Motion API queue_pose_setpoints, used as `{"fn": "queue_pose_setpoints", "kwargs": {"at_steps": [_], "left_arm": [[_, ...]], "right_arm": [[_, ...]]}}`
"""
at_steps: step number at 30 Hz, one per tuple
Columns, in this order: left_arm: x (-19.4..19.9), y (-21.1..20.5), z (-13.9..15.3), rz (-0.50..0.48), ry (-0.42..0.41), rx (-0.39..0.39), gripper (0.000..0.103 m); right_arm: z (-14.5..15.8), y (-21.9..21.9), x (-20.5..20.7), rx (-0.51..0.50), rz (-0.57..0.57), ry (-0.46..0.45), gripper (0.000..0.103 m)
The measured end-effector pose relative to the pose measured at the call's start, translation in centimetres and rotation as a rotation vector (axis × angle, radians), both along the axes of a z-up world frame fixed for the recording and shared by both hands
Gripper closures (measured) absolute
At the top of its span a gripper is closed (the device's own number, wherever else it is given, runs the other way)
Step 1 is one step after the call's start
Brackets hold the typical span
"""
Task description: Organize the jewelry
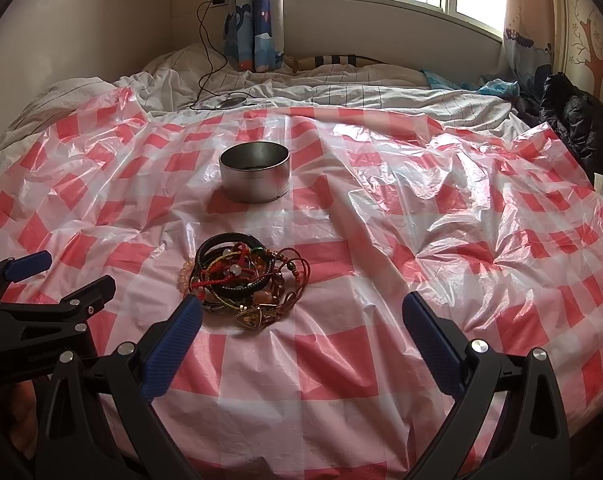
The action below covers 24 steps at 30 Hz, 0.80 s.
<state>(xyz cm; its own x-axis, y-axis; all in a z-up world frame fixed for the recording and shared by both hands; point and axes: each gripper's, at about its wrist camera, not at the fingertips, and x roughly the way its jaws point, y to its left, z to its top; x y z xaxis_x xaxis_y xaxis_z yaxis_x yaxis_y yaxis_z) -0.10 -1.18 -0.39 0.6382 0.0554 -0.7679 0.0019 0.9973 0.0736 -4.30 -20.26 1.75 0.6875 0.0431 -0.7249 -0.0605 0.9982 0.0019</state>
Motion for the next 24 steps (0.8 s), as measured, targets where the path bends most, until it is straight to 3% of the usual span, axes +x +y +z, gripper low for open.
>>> {"fn": "queue_pose_setpoints", "kwargs": {"at_steps": [24], "left_arm": [[-0.02, -0.10, -0.03, 0.002, 0.001, 0.006, 0.008]], "right_arm": [[-0.06, -0.08, 0.04, 0.001, 0.000, 0.002, 0.007]]}}
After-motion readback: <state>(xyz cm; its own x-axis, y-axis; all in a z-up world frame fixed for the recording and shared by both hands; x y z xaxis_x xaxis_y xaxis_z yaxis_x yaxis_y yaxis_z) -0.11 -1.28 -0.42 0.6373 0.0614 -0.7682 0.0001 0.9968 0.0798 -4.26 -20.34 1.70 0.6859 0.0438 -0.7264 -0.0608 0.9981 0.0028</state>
